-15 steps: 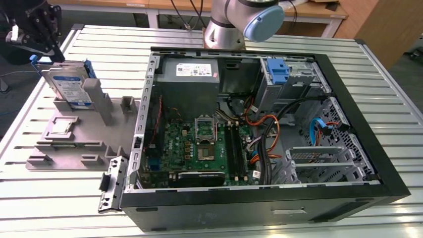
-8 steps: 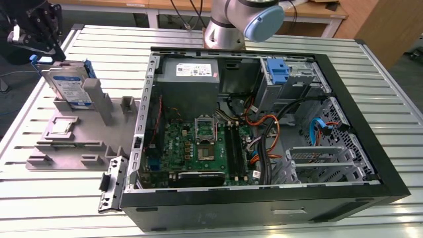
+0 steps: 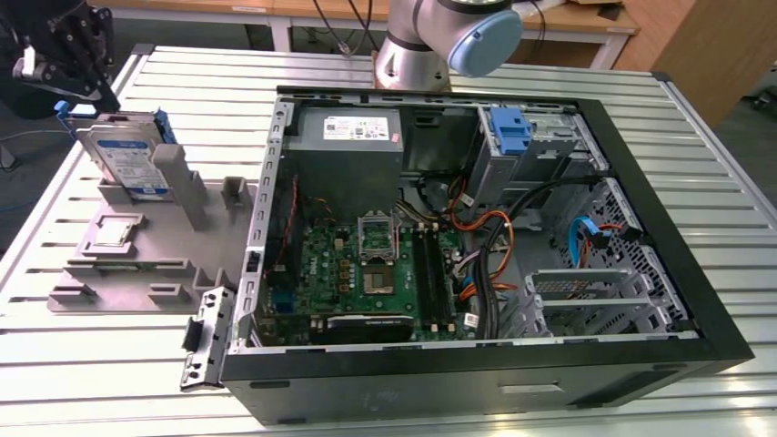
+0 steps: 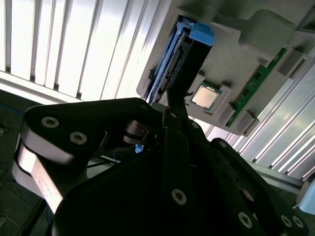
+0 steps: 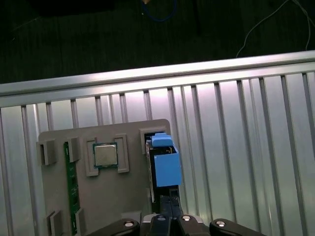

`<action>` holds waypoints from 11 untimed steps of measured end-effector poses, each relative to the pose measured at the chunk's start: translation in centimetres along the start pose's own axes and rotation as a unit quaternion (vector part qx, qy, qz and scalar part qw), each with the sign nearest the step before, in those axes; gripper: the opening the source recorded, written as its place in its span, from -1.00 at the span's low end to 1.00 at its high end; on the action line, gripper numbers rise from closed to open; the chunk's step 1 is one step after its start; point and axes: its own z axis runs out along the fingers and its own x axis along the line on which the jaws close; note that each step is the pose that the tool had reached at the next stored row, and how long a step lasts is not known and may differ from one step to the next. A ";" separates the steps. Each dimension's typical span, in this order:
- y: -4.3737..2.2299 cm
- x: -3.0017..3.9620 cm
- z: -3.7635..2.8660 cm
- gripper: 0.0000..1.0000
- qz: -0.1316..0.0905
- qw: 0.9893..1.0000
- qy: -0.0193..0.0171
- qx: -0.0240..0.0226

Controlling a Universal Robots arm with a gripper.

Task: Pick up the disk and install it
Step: 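Pick up the disk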

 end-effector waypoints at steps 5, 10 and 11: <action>0.00 0.01 0.04 -0.80 0.001 1.000 0.000 0.000; 0.00 0.01 0.05 -0.80 0.001 1.000 0.000 0.000; 0.00 0.01 0.05 -0.77 0.001 1.000 0.000 0.000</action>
